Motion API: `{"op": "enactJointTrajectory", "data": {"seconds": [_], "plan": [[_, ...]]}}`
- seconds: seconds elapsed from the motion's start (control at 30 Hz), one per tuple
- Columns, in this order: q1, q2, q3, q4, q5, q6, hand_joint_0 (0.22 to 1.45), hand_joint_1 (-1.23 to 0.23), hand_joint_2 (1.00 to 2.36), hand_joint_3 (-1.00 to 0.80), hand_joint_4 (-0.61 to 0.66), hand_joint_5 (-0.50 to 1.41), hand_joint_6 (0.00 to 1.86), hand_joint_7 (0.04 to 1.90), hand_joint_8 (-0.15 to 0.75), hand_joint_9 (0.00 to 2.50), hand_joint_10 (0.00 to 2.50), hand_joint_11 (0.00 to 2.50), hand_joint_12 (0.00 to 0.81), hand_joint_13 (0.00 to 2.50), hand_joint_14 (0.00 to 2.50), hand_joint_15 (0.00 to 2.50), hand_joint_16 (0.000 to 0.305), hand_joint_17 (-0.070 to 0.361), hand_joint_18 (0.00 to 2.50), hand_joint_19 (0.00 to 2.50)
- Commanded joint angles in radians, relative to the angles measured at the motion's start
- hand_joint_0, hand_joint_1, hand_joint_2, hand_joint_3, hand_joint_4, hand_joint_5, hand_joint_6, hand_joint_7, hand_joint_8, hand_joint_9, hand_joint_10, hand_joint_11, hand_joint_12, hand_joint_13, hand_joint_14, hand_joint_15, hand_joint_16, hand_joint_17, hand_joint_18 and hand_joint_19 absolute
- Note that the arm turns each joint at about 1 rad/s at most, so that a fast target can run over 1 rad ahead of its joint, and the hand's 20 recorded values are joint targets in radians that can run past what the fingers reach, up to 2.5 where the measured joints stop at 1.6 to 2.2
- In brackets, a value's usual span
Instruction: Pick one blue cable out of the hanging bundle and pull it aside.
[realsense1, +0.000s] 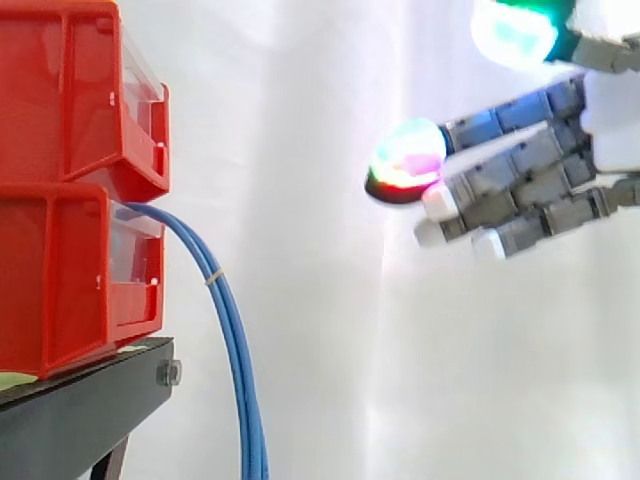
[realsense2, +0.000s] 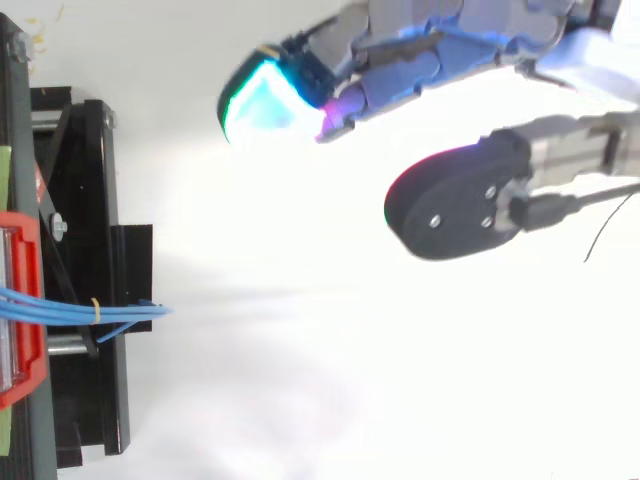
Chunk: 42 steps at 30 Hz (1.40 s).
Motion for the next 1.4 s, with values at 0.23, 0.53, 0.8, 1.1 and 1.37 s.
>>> {"op": "enactJointTrajectory", "data": {"seconds": [0.23,0.53,0.8,1.1,1.37], "plan": [[0.029,-0.004,-0.11,0.119,0.015,-0.074,0.55,-0.49,1.0,-0.47,0.24,-0.2,0.5,0.7,0.317,0.56,0.01,0.16,0.368,0.42,0.01,0.21,0.056,0.127,0.4,0.44],[0.042,-0.066,-0.11,0.122,0.107,-0.103,0.55,-0.49,1.0,-0.47,0.25,-0.19,0.5,0.7,0.318,0.56,0.01,0.17,0.367,0.41,0.01,0.21,0.056,0.126,0.39,0.44],[0.068,-0.187,-0.108,0.39,0.241,-0.106,0.55,-0.49,1.0,-0.48,0.26,-0.18,0.5,0.71,0.317,0.57,0.0,0.16,0.371,0.36,0.01,0.19,0.056,0.125,0.35,0.43],[0.081,-0.299,0.013,0.426,0.228,-0.12,0.55,-0.5,1.0,-0.48,0.27,-0.17,0.5,0.72,0.316,0.57,0.01,0.17,0.368,0.34,0.01,0.18,0.056,0.125,0.33,0.42],[0.098,-0.391,0.102,0.423,0.164,-0.068,0.55,-0.5,1.0,-0.48,0.29,-0.15,0.5,0.78,0.316,0.56,0.0,0.16,0.366,0.33,0.01,0.18,0.055,0.125,0.32,0.43]]}}
